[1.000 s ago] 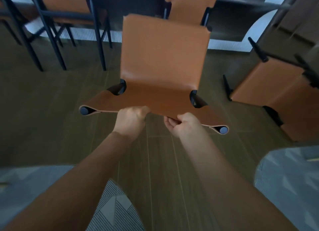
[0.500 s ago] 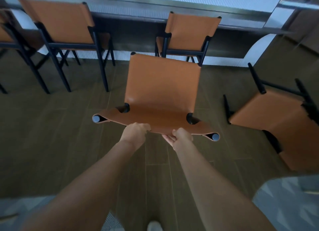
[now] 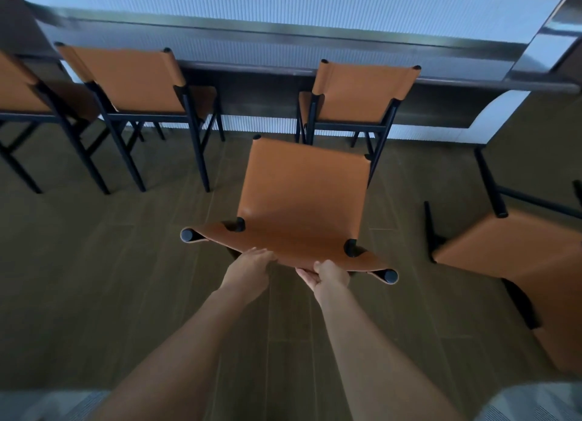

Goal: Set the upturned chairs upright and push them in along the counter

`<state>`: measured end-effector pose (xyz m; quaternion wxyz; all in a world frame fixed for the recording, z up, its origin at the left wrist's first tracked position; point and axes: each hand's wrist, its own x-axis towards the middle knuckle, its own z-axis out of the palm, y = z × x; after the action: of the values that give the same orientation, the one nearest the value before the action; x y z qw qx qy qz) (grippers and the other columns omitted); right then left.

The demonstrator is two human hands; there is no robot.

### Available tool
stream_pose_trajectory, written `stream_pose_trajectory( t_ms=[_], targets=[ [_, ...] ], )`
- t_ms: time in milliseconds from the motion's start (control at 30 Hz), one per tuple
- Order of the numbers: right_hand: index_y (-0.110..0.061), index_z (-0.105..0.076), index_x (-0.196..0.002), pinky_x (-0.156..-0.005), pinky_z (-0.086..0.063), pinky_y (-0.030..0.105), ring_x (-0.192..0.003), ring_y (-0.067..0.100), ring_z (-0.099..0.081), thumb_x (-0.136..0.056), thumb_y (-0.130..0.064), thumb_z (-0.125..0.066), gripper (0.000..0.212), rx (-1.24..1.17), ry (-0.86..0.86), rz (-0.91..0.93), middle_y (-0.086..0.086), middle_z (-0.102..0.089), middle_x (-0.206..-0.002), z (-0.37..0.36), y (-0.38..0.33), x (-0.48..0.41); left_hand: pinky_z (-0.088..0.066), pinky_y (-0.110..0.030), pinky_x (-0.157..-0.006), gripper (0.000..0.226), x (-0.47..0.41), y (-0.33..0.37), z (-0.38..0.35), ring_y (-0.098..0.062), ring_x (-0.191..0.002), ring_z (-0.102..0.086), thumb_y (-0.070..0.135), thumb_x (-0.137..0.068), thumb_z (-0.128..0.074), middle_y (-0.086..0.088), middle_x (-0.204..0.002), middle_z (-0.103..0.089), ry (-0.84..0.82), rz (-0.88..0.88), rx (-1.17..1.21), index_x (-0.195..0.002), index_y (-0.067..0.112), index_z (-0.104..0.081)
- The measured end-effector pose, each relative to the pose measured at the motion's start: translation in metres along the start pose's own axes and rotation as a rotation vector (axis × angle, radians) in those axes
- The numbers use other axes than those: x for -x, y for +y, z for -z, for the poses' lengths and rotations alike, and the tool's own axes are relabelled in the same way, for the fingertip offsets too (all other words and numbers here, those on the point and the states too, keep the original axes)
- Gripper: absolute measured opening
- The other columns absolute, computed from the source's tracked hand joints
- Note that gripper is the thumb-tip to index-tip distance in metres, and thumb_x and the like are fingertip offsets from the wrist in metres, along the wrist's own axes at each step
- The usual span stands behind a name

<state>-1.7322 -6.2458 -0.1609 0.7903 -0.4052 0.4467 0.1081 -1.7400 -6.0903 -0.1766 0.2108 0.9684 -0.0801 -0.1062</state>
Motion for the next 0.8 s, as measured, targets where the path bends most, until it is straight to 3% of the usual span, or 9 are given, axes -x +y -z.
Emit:
stream_pose_trajectory(
  t_ms=[67,167,233,333,433,533,700,800],
  targets=[
    [0.003,-0.046,-0.132,-0.07,-0.061,0.037,-0.108,0.039,-0.062,-0.096,0.009,-0.045,0.036,0.02,0.029,0.012,0.027,-0.055,-0.125,-0.004,-0.006,-0.016,-0.024,-0.026,-0.111,0.048,-0.016,0.001,0.006,-0.02,-0.139,-0.035,-0.004,-0.094,-0.037,-0.002,-0.142,-0.051,0.016,0.0,0.021,-0.133,0.015,-0.057],
    [0.001,-0.056,-0.098,-0.078,-0.061,0.042,-0.076,0.031,-0.067,-0.091,0.009,-0.056,0.011,-0.025,0.156,0.041,0.022,-0.063,-0.103,-0.024,-0.028,-0.026,-0.034,-0.029,-0.106,0.045,-0.047,0.002,0.011,-0.022,-0.136,-0.039,-0.005,-0.093,-0.039,0.0,-0.133,-0.058,0.049,0.009,0.05,-0.128,0.015,-0.06],
    [0.0,-0.057,-0.099,-0.079,-0.061,0.041,-0.069,0.026,-0.065,-0.091,0.008,-0.056,0.011,-0.01,0.155,0.046,0.018,-0.063,-0.097,-0.034,-0.043,-0.037,-0.04,-0.032,-0.102,0.045,-0.069,0.004,0.018,-0.021,-0.131,-0.044,-0.005,-0.092,-0.039,0.0,-0.128,-0.06,0.059,0.012,0.053,-0.126,0.016,-0.061],
    [-0.002,-0.057,-0.108,-0.076,-0.062,0.04,-0.071,0.025,-0.065,-0.091,0.008,-0.056,0.02,0.041,0.149,0.082,0.015,-0.062,-0.096,-0.051,-0.067,-0.053,-0.044,-0.036,-0.099,0.046,-0.104,0.009,0.031,-0.023,-0.128,-0.047,-0.003,-0.093,-0.039,-0.005,-0.126,-0.061,0.053,0.02,0.043,-0.128,0.018,-0.06],
    [-0.003,-0.055,-0.105,-0.079,-0.061,0.042,-0.071,0.026,-0.064,-0.092,0.008,-0.055,0.017,0.033,0.165,0.102,0.015,-0.06,-0.091,-0.072,-0.089,-0.065,-0.047,-0.035,-0.093,0.045,-0.135,0.011,0.042,-0.025,-0.116,-0.053,0.001,-0.093,-0.04,-0.007,-0.121,-0.06,0.03,0.022,0.032,-0.129,0.021,-0.058],
    [-0.002,-0.056,-0.111,-0.074,-0.062,0.041,-0.074,0.026,-0.065,-0.091,0.008,-0.056,0.022,0.025,0.182,0.1,0.016,-0.061,-0.097,-0.087,-0.106,-0.079,-0.049,-0.033,-0.09,0.044,-0.162,0.011,0.051,-0.022,-0.108,-0.057,0.001,-0.093,-0.042,-0.004,-0.117,-0.061,0.032,-0.006,0.023,-0.129,0.022,-0.058],
    [-0.006,-0.055,-0.108,-0.07,-0.06,0.038,-0.087,0.03,-0.066,-0.093,0.006,-0.055,0.02,-0.028,0.135,0.114,0.014,-0.059,-0.109,-0.105,-0.129,-0.094,-0.047,-0.033,-0.097,0.055,-0.192,0.015,0.06,-0.021,-0.117,-0.051,-0.01,-0.084,-0.046,-0.003,-0.119,-0.059,0.016,-0.05,0.043,-0.13,0.018,-0.056],
    [-0.005,-0.056,-0.119,-0.067,-0.062,0.037,-0.081,0.025,-0.066,-0.09,0.004,-0.062,0.031,-0.035,0.203,0.132,0.015,-0.062,-0.103,-0.113,-0.138,-0.109,-0.046,-0.032,-0.098,0.056,-0.21,0.016,0.063,-0.021,-0.119,-0.05,-0.011,-0.082,-0.048,-0.003,-0.118,-0.06,0.028,-0.062,0.049,-0.131,0.016,-0.055]
  ],
)
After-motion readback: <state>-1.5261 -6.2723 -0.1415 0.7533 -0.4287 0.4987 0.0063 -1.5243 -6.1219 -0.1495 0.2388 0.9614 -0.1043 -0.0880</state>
